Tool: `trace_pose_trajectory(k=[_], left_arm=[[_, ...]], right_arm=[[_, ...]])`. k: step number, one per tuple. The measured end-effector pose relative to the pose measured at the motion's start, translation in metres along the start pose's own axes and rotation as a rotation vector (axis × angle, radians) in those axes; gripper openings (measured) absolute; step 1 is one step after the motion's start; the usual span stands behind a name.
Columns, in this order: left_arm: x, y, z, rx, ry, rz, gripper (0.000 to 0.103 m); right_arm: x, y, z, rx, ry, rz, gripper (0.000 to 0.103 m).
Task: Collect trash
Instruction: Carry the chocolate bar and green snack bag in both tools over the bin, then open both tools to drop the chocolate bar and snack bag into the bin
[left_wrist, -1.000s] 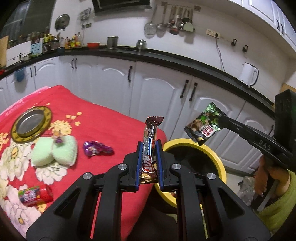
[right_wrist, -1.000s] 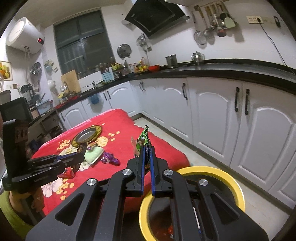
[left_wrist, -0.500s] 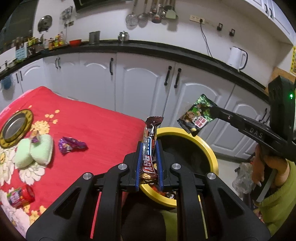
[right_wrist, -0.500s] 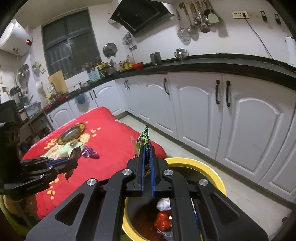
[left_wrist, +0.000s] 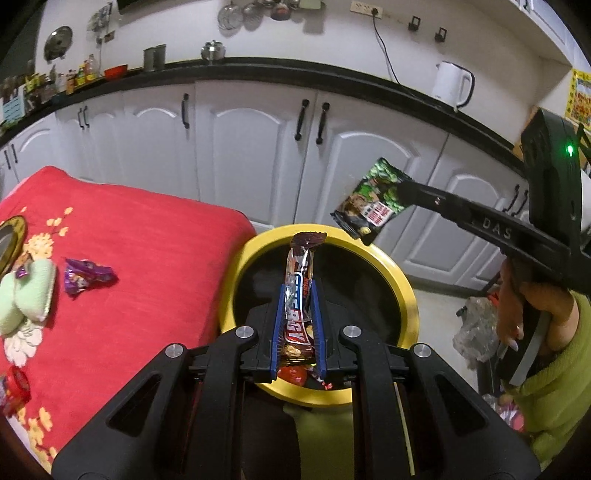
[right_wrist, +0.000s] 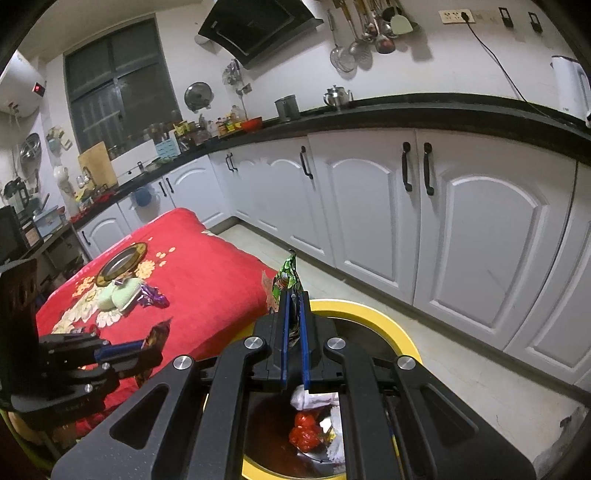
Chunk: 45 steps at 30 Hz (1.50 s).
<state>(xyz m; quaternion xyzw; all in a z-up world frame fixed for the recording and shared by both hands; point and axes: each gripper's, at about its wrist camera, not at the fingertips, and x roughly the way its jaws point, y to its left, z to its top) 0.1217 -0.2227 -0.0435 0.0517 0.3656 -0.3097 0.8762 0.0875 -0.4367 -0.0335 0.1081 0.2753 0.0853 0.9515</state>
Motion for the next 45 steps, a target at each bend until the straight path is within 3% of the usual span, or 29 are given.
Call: trace_pose_trajectory(k=[19, 34, 37, 39, 43, 45], left_arm=[[0.046, -0.018, -0.018, 0.024, 0.092, -0.038, 0.01], [0.061, -0.02, -0.016, 0.034, 0.109, -0.04, 0.011], [0.06, -0.018, -0.016, 0.033, 0.105, -0.033, 0.019], [0.058, -0.017, -0.016, 0.029, 0.097, -0.022, 0.035], [0.055, -0.013, -0.015, 0.008, 0.085, -0.004, 0.05], [0.051, -0.009, -0.014, -0.007, 0.075, 0.008, 0.066]], right_arm=[[0.02, -0.036, -0.018, 0.073, 0.078, -0.022, 0.006], [0.029, -0.04, -0.023, 0.092, 0.106, 0.001, 0.009], [0.029, -0.041, -0.023, 0.092, 0.104, -0.003, 0.017], [0.028, -0.042, -0.023, 0.096, 0.097, -0.01, 0.028], [0.026, -0.042, -0.023, 0.098, 0.091, -0.015, 0.032], [0.024, -0.04, -0.023, 0.094, 0.083, -0.017, 0.039]])
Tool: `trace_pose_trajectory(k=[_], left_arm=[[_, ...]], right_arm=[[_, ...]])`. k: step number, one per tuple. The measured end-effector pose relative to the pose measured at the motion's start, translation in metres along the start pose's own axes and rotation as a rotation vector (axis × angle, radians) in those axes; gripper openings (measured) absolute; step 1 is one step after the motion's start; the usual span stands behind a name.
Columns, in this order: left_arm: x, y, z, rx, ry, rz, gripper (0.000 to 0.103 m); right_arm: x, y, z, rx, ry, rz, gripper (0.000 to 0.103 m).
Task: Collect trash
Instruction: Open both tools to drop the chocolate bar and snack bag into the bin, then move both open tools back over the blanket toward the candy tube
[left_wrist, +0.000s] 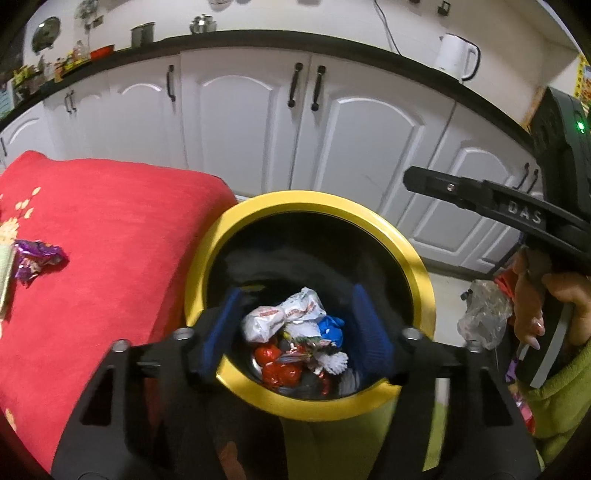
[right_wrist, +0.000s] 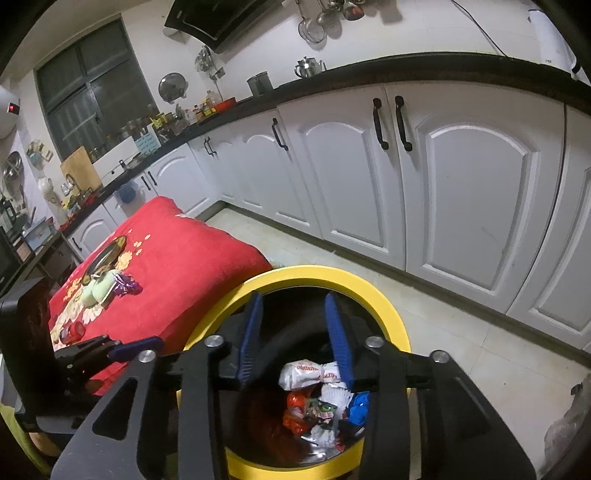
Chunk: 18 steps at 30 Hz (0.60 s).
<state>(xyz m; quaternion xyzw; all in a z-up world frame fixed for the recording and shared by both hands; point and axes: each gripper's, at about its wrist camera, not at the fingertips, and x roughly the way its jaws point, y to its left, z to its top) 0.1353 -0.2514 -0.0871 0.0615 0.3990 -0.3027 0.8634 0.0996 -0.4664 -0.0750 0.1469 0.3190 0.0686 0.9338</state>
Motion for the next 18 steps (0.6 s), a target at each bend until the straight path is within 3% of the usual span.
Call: trace_pose_trajectory(k=[5, 8, 18], left_arm=[[-0.01, 0.009, 0.003, -0.041, -0.027, 0.018, 0.088], [-0.022, 0.015, 0.003, -0.06, -0.063, 0.037, 0.092], [-0.061, 0.045, 0.006, -0.13, -0.162, 0.123, 0.092]], right_arm=[[-0.006, 0.007, 0.002, -0.019, -0.02, -0.003, 0.047], [-0.009, 0.013, 0.004, -0.03, -0.033, 0.004, 0.052], [-0.013, 0.044, 0.009, -0.083, -0.047, 0.046, 0.055]])
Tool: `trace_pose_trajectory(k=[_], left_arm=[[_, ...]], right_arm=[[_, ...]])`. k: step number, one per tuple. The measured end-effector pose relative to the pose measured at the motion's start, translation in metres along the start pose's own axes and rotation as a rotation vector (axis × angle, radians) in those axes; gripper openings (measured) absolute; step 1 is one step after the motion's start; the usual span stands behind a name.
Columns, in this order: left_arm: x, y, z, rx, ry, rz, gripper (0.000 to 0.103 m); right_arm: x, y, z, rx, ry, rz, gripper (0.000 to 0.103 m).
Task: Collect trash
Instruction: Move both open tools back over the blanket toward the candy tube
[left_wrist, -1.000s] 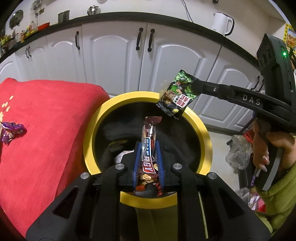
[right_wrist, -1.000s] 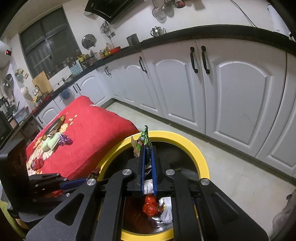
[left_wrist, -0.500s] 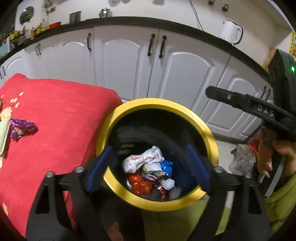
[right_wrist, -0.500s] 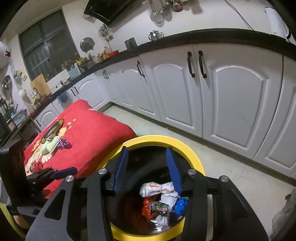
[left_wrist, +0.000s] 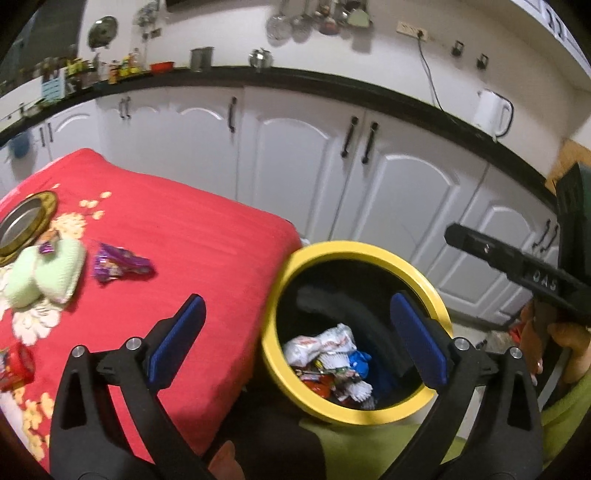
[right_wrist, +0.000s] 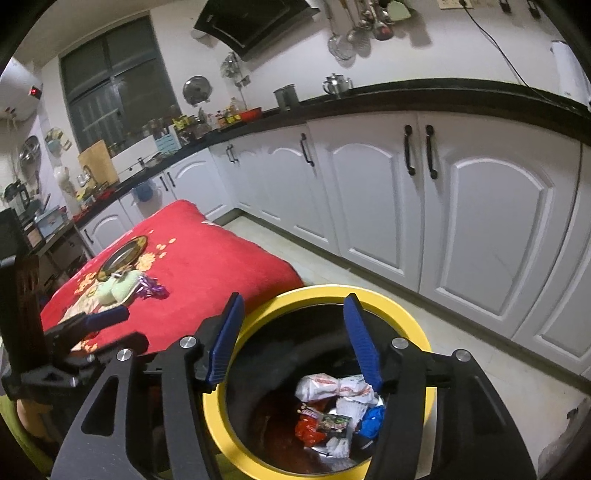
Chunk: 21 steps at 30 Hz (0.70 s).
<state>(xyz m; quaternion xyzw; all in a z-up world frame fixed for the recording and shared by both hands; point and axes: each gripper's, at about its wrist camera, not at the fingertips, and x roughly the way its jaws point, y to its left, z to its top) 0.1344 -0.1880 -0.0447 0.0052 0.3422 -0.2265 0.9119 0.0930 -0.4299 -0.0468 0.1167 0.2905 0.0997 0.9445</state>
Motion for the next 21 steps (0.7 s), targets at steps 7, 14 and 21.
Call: trace_pose_trajectory(k=[7, 14, 21], left_arm=[[-0.026, 0.029, 0.007, -0.04, -0.065, 0.068, 0.092], [-0.048, 0.059, 0.009, -0.088, -0.111, 0.124, 0.092], [-0.072, 0.091, 0.012, -0.112, -0.147, 0.194, 0.092]], right_arm=[[0.005, 0.03, 0.003, -0.047, 0.005, 0.049, 0.056], [0.014, 0.069, 0.007, -0.104, 0.021, 0.111, 0.057], [0.024, 0.107, 0.015, -0.15, 0.033, 0.181, 0.057]])
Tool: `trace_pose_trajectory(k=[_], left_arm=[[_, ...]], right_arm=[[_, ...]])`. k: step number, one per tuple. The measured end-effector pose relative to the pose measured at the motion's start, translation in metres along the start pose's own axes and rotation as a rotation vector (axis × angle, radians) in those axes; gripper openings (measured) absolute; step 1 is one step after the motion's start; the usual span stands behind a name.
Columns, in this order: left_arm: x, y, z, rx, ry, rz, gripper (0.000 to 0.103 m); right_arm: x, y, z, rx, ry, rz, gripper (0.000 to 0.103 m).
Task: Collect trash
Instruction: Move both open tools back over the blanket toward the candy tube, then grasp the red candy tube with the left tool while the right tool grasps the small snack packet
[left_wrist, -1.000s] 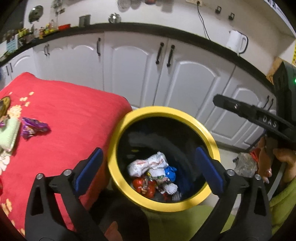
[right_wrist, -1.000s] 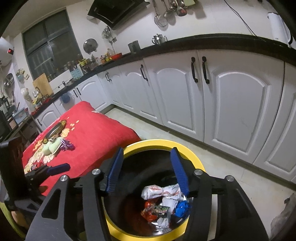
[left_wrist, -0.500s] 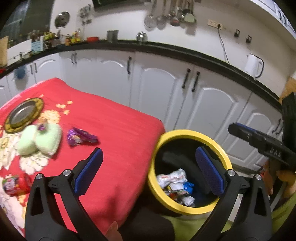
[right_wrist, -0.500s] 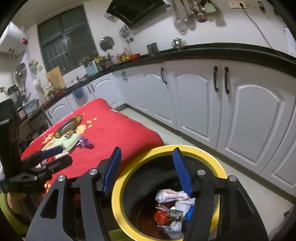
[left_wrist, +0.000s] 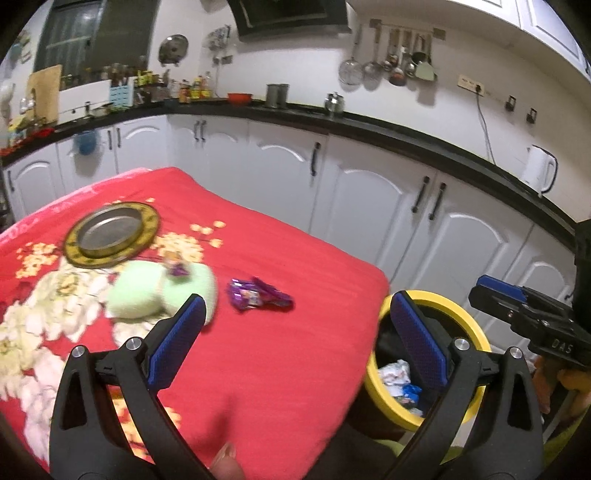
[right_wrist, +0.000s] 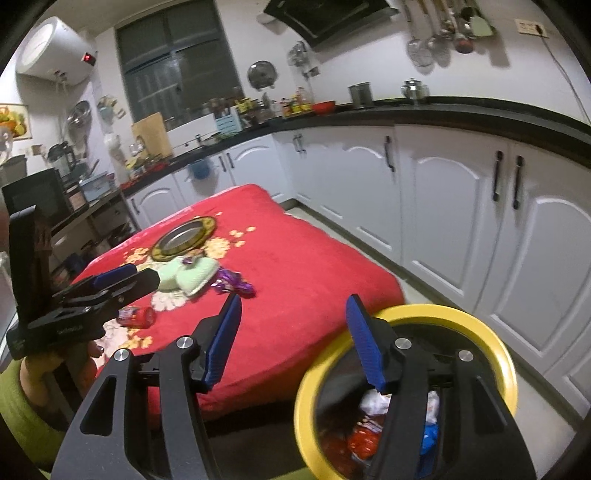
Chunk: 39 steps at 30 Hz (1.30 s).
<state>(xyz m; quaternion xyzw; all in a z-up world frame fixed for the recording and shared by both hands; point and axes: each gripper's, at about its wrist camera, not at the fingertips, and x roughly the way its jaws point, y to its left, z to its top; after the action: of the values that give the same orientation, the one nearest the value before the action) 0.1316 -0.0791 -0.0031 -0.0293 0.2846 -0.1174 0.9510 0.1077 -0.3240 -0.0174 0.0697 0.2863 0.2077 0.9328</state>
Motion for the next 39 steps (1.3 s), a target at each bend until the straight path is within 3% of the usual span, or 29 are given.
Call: trace_pose_trajectory(k=[14, 20, 30, 39], left_arm=[[-0.018, 0.063, 0.002, 0.0, 0.006, 0.101, 0.092], [-0.019, 0.098, -0.002, -0.027, 0.068, 0.072, 0.092], [-0.012, 0.137, -0.023, 0.058, 0.172, 0.069, 0.092], [0.001, 0.154, -0.041, 0.101, 0.229, 0.023, 0.092]], right_arm=[[0.031, 0.06, 0.032, -0.086, 0.003, 0.1, 0.057], [0.049, 0.076, 0.046, -0.108, 0.009, 0.132, 0.057], [0.104, 0.11, 0.065, -0.144, 0.06, 0.192, 0.057], [0.17, 0.141, 0.066, -0.201, 0.164, 0.195, 0.056]])
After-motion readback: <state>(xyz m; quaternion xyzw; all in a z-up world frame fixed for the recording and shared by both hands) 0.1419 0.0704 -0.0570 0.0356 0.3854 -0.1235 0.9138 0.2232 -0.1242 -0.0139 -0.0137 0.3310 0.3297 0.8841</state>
